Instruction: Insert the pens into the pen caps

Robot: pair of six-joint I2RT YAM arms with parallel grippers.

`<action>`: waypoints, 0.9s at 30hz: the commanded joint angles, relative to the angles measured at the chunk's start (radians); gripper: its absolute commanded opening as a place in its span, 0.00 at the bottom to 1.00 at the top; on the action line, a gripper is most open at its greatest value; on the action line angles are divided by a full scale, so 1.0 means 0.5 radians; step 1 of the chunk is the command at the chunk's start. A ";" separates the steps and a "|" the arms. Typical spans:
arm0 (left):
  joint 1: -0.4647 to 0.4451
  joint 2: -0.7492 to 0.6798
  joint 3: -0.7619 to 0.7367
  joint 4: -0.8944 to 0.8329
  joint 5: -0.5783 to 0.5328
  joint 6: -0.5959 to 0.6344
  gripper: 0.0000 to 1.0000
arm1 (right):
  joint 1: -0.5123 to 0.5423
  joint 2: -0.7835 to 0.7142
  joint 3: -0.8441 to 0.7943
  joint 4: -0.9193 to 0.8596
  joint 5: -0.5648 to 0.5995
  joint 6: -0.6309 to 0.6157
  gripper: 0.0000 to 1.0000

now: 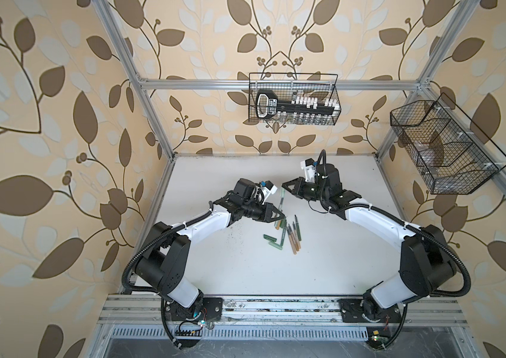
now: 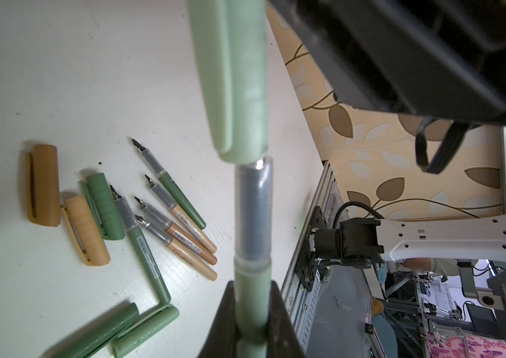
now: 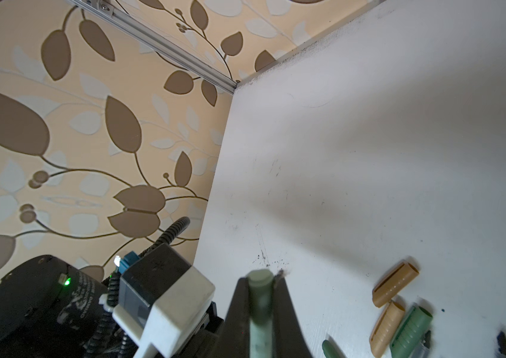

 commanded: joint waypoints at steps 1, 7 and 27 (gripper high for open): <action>0.032 -0.060 0.028 0.097 -0.010 -0.018 0.00 | 0.015 0.038 0.079 0.025 -0.025 -0.002 0.08; 0.062 -0.072 0.019 0.217 -0.041 -0.094 0.00 | 0.045 0.047 0.060 0.042 -0.021 -0.021 0.08; 0.191 -0.090 0.084 0.383 -0.092 -0.140 0.00 | 0.159 -0.001 -0.079 0.151 -0.118 -0.079 0.06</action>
